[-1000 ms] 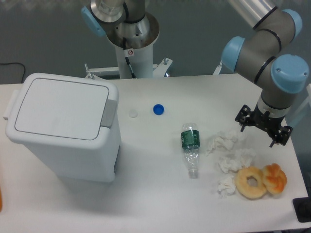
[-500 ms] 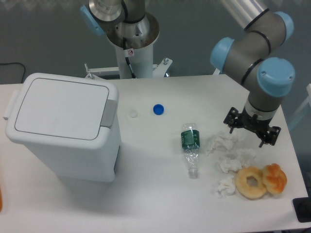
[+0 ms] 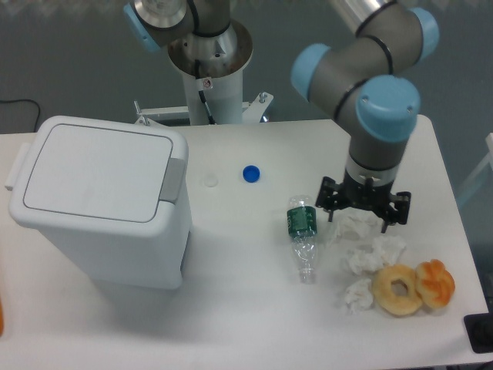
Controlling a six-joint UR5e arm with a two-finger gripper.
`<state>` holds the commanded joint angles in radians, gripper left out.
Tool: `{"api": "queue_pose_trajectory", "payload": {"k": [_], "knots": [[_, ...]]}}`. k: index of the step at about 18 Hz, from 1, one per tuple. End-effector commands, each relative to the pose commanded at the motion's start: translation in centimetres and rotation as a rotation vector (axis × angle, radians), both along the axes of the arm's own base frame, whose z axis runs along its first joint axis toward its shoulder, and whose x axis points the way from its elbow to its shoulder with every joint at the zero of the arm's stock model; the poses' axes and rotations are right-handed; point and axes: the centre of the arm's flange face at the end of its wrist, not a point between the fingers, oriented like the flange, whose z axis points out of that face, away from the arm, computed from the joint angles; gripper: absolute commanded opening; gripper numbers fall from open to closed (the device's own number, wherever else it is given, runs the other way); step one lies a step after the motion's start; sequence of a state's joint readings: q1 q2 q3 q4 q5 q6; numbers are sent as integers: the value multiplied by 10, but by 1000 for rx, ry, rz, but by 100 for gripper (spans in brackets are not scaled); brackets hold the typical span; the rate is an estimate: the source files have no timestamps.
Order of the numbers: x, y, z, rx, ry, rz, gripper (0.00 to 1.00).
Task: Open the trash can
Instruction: 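Move the gripper from beside the tissues toward the trash can, then raise and carry the gripper over to the trash can lid's front edge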
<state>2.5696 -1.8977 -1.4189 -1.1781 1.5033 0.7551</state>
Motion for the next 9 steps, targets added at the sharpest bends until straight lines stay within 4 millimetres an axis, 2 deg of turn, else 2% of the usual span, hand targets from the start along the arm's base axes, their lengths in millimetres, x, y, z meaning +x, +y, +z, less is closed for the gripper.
{"api": "queue_pose_trajectory", "payload": {"k": [1, 3, 4, 5, 6, 7, 9], "knots": [[8, 5, 6, 11, 2, 10, 86], [20, 10, 17, 40, -4, -3, 65], [26, 11, 23, 50, -11, -7, 47], [31, 8, 30, 53, -11, -6, 22], [37, 7, 37, 53, -13, -11, 7], [44, 7, 45, 56, -10, -16, 0], [56, 6, 59, 82, -18, -11, 0]]}}
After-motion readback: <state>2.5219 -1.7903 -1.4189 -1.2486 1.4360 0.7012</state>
